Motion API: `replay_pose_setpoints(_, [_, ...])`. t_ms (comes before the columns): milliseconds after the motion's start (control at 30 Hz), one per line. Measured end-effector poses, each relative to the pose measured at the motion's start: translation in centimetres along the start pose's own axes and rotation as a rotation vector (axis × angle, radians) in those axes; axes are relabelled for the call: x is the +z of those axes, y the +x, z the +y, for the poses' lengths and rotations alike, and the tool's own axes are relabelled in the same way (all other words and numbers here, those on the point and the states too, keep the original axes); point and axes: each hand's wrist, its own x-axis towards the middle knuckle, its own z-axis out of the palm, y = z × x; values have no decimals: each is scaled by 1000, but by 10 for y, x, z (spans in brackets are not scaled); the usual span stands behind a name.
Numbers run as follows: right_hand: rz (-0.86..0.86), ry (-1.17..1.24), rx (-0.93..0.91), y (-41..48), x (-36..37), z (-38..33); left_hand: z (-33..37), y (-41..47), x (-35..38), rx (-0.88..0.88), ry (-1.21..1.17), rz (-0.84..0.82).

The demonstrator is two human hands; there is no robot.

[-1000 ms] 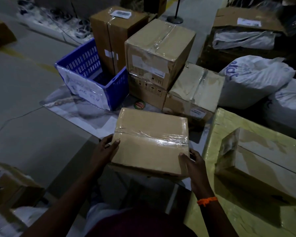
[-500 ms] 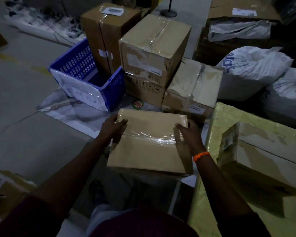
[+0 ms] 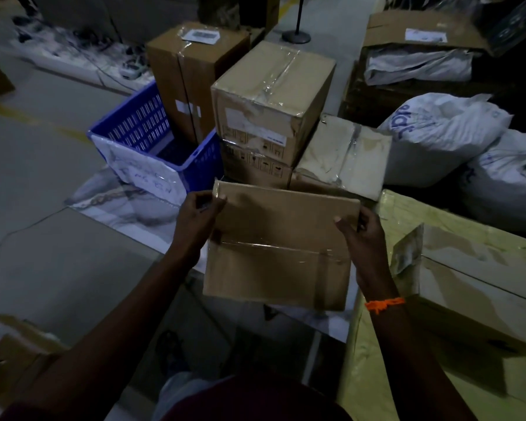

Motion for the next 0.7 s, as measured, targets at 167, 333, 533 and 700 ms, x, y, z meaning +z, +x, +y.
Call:
replay_pose_setpoints(167, [25,47,-82,-17,-6,-4,-4,-7,-7,-86,-222,104])
replay_pose_setpoints(333, [111,66,-69,-40,-15,3,-15,-23,-9,-85,-204,139])
replay_pose_setpoints(533, [161,-10,-57,-63,-21,12,-34,-47,-21,-50,-190,58])
replay_pose_setpoints(700, [166,-31,-68,-69,-23,26,-44,-66,-20,47,-142,40])
